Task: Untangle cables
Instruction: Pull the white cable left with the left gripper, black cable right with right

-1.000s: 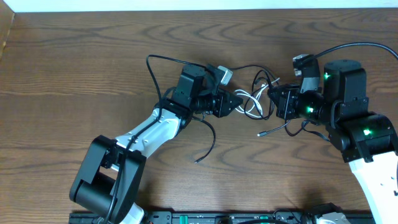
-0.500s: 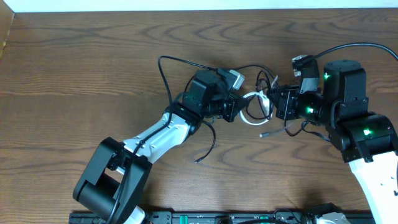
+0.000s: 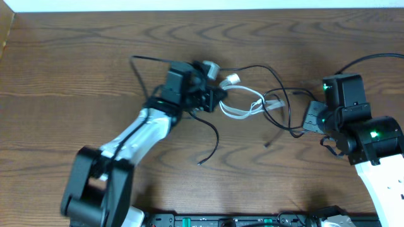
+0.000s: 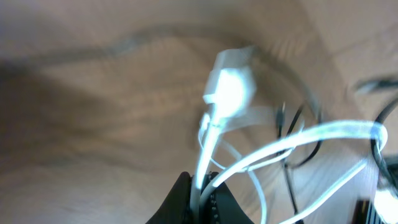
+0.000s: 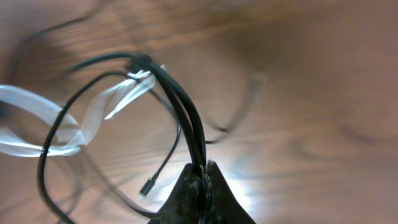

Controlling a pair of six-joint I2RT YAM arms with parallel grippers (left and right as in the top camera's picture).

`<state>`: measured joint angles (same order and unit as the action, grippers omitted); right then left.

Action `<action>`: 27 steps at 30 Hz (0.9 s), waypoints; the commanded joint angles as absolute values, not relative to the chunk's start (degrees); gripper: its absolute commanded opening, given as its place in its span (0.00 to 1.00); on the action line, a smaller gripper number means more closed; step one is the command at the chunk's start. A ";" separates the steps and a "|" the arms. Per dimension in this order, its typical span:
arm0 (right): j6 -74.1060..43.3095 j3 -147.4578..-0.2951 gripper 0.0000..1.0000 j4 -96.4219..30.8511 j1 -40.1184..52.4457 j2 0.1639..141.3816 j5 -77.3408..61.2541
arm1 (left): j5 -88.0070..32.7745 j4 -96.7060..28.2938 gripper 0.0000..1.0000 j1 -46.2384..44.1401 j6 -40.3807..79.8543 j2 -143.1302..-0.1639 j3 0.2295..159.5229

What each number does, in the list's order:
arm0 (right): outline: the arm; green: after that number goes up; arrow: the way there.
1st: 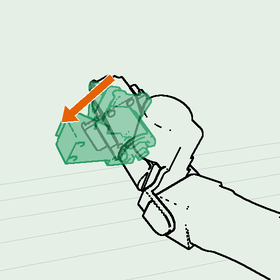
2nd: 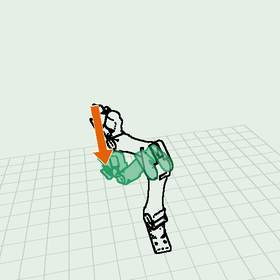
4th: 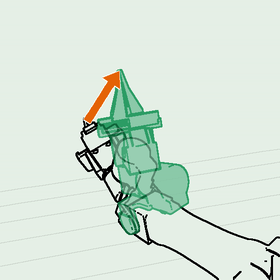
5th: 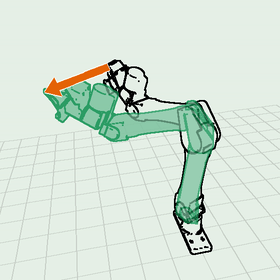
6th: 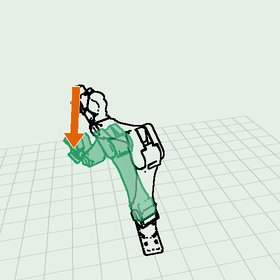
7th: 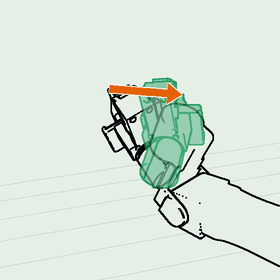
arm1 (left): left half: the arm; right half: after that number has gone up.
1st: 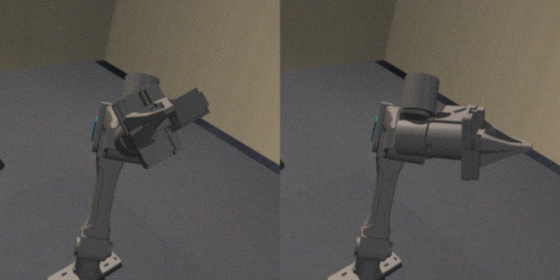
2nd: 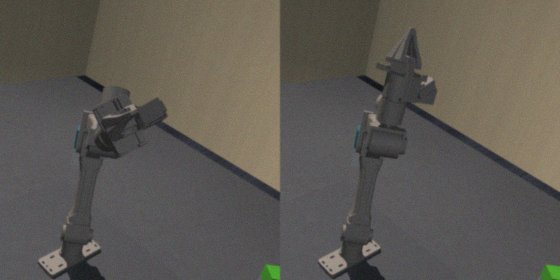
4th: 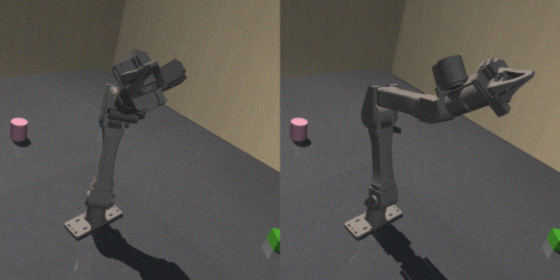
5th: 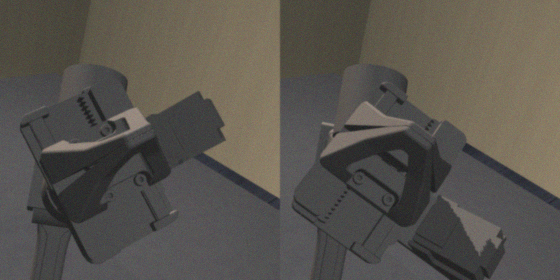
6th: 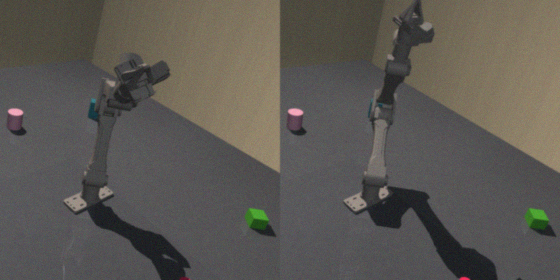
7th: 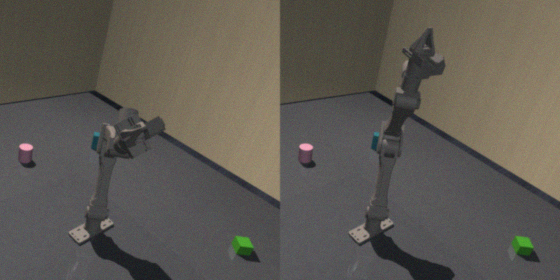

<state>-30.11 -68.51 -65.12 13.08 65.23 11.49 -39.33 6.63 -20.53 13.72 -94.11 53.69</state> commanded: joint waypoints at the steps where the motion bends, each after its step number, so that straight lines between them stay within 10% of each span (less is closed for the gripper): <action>1: -37.95 -69.63 0.01 -67.29 12.64 66.13 24.58 | -40.01 6.44 0.07 -14.87 13.80 -86.26 53.58; 13: -40.71 -69.60 0.01 -68.34 11.05 73.14 25.39 | -40.07 -5.45 0.08 11.25 13.82 -69.36 53.58; 27: -42.11 -69.60 0.01 -73.28 2.31 74.70 31.55 | -40.93 -6.44 0.08 22.13 15.40 -69.04 53.58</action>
